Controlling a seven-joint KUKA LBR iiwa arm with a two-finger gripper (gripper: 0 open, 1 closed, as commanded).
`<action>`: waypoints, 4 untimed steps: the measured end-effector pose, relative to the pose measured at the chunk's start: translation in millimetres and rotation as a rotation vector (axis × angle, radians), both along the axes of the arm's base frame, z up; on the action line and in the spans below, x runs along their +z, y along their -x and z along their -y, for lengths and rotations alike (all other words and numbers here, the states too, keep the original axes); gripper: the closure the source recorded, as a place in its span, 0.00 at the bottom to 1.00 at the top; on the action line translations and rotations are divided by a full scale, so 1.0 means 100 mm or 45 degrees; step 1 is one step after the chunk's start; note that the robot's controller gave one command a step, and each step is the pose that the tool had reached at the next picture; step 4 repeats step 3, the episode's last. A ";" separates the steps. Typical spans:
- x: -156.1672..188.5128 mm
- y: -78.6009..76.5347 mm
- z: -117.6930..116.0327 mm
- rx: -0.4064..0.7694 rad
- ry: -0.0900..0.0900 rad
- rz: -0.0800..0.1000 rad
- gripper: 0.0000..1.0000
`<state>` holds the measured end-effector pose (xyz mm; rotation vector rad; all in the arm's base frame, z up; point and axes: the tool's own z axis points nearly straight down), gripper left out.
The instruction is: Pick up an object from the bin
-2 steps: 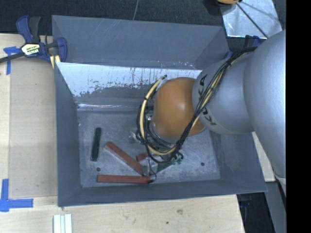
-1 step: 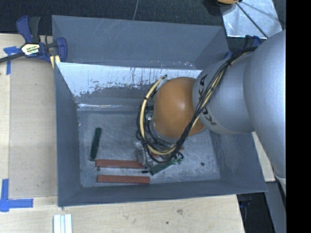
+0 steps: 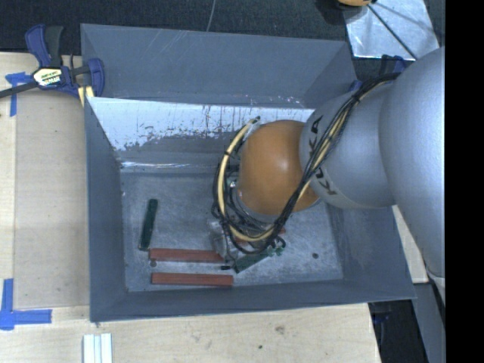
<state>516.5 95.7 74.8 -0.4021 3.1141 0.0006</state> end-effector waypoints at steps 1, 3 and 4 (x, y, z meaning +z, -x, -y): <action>0.33 0.00 -0.05 0.003 0.001 -0.003 1.00; 0.56 0.10 0.37 -0.049 0.001 -0.001 0.00; 0.56 0.10 0.37 -0.049 0.001 -0.001 0.00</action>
Offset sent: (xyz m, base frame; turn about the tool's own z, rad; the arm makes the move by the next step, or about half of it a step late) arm -0.0106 -0.0366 0.0564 0.0372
